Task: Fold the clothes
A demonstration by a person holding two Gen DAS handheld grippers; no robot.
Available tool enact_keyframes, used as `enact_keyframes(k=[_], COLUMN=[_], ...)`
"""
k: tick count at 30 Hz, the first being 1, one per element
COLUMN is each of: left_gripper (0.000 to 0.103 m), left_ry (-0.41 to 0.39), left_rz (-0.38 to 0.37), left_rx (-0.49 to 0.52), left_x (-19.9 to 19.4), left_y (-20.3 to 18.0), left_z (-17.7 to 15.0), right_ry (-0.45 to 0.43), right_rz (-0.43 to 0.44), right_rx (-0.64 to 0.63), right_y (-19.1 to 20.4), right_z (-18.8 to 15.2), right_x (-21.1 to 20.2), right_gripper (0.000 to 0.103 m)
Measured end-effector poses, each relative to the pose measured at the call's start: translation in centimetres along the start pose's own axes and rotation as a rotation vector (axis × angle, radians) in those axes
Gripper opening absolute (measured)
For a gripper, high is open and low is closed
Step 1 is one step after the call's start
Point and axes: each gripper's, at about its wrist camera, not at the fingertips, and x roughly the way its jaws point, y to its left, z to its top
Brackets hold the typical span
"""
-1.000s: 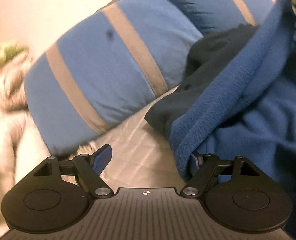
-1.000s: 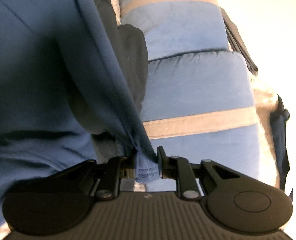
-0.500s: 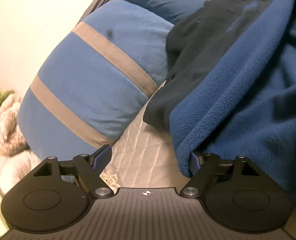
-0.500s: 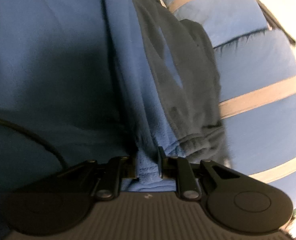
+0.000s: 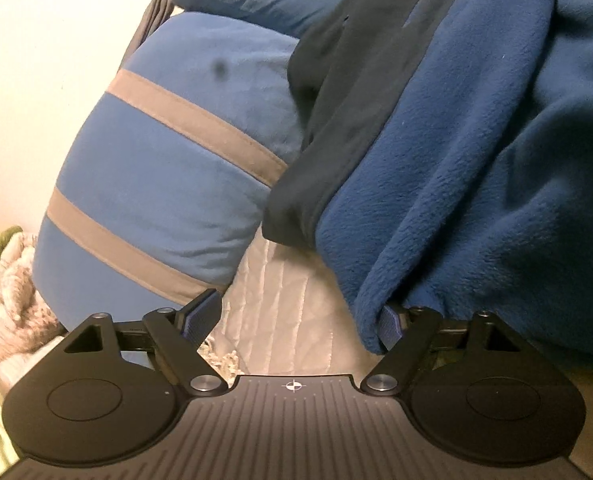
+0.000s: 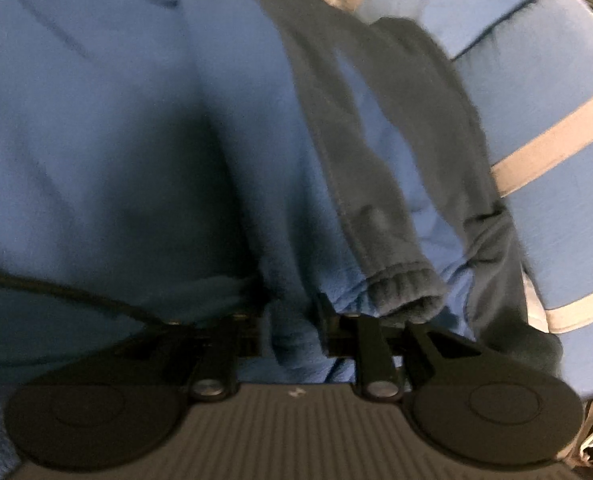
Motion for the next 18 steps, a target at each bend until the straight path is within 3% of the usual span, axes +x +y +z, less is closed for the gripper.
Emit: enact_keyframes(k=[2,4,8,13,18], left_gripper=[0.079,0.079,0.079,0.084,0.087], left_ry=[-0.007,-0.023,-0.03,-0.077,-0.121], left_rz=[-0.009,-0.023,-0.055,-0.051,-0.058], left_rx=[0.01,-0.041,-0.25,-0.548,-0.765], left_x=[-1.0,-2.3,-4.7,-8.5,-12.0], left_y=[0.6,2.1,5.9,10.7,14.9], left_z=[0.5,0.9,2.2,4.6,6.5], right_ry=[-0.047,-0.095,-0.138,-0.149,-0.185], right_rz=[-0.027,-0.046,-0.099,-0.18,-0.243], right_rx=[0.049,0.115,0.241,0.374,0.501], right_y=[-1.1,-2.4,-5.1,-7.6,-9.6], right_z=[-0.5,-1.1,-2.4,-4.4,-6.7], right_x=[-1.0,-2.4,-5.3,-8.7,-12.6], right_gripper=[0.086,0.089,0.103,0.103,0.103])
